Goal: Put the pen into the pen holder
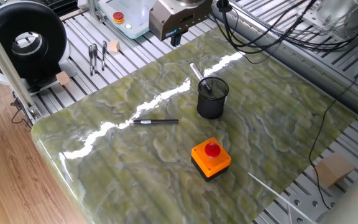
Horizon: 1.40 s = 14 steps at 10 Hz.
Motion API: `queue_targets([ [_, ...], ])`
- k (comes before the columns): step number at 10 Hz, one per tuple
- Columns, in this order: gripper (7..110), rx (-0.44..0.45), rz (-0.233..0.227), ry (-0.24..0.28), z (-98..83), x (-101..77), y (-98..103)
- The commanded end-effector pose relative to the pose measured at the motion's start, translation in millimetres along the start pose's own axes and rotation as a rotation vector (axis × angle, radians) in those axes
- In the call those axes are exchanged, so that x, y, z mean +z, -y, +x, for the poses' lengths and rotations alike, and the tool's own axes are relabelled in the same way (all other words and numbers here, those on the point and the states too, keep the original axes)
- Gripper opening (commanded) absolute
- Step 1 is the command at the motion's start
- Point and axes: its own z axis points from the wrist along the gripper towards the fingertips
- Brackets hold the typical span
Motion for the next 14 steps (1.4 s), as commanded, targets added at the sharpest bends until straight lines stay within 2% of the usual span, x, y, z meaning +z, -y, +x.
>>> queue_targets([
  [1, 7, 0.007, -0.033, 0.005, -48.8, 23.0, -3.6],
  [3, 7, 0.009, -0.012, 0.006, -75.1, 46.2, -3.3],
  [4, 7, -0.001, 0.001, -0.005, -76.8, 72.0, -0.6],
  [6, 7, 0.002, -0.002, -0.061, -59.1, 107.9, -4.9],
  [8, 7, -0.025, -0.005, -0.143, -27.8, 125.7, -11.3],
  [9, 7, -0.034, -0.021, -0.159, -16.8, 132.5, -14.9],
  [11, 7, -0.013, -0.014, -0.117, -10.5, 149.4, -14.2],
  [12, 7, -0.007, 0.008, -0.093, -8.0, 156.2, -11.1],
  [14, 7, -0.006, 0.014, -0.084, -4.0, 160.6, -9.7],
])
